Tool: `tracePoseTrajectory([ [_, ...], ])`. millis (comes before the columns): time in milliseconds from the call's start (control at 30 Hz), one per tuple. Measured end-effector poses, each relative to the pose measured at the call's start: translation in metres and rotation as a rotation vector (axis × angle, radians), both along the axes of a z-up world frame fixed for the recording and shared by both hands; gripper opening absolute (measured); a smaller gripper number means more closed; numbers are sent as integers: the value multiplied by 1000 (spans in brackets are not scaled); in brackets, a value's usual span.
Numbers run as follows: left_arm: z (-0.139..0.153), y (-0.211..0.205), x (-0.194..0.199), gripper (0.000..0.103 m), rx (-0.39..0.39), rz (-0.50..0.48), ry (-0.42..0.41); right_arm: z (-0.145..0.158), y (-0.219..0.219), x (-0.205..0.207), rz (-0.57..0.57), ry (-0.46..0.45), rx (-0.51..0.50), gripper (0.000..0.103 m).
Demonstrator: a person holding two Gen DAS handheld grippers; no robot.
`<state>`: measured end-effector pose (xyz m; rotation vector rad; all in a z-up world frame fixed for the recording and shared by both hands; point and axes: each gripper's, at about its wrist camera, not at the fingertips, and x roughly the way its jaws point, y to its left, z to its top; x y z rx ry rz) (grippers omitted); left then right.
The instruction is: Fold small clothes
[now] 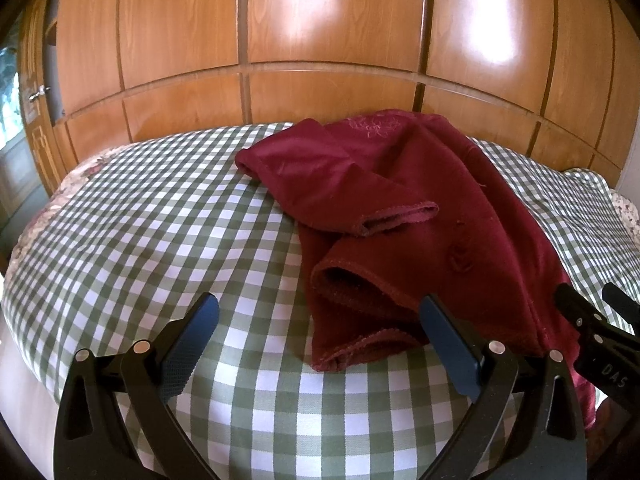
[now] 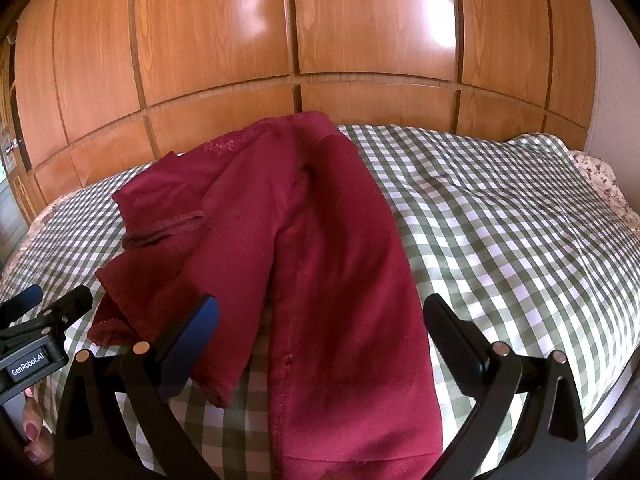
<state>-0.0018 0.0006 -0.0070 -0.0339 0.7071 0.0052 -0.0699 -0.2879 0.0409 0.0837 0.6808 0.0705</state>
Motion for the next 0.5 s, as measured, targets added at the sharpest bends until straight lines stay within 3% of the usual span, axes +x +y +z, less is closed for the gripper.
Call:
tracePoseTrajectory([
  [500,-2,-2,-1,99,-1,-4,5,-3,1,0,-3,5,-1,101],
])
